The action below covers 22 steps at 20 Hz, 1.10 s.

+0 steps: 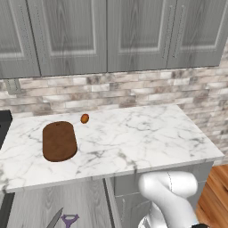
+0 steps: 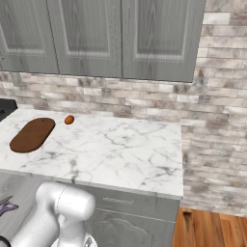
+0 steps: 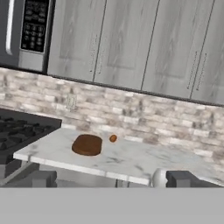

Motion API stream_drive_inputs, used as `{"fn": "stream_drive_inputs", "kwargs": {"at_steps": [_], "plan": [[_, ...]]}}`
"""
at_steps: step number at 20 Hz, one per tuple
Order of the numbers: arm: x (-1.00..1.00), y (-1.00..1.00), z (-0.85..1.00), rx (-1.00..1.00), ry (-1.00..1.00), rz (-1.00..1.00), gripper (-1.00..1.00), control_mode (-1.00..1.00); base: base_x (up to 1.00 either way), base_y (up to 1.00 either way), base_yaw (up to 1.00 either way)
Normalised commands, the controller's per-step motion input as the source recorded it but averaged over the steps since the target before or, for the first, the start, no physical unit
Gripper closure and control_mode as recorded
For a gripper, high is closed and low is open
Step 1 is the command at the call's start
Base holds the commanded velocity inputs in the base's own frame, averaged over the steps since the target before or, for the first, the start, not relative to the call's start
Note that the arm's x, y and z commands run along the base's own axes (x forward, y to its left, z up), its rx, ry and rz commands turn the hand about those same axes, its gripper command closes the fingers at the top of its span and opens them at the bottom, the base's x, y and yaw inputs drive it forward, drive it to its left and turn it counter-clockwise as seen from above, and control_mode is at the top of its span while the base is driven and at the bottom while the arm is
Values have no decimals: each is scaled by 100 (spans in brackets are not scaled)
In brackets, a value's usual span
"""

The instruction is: Open the drawer on the left and place the cutting tools on the cutting board.

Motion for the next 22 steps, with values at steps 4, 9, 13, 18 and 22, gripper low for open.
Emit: {"fn": "stream_drive_inputs", "kwargs": {"at_steps": [4,9,13,18,22], "plan": [[0,-31,53,22,13,0,-100,-100,0,0,0],[0,-53,44,27,10,0,-100,-100,0,0,0],[0,-59,58,29,4,0,-100,-100,0,0,0],[0,-51,66,24,3,0,-100,-100,0,0,0],[0,-54,70,25,3,0,-100,-100,0,0,0]]}}
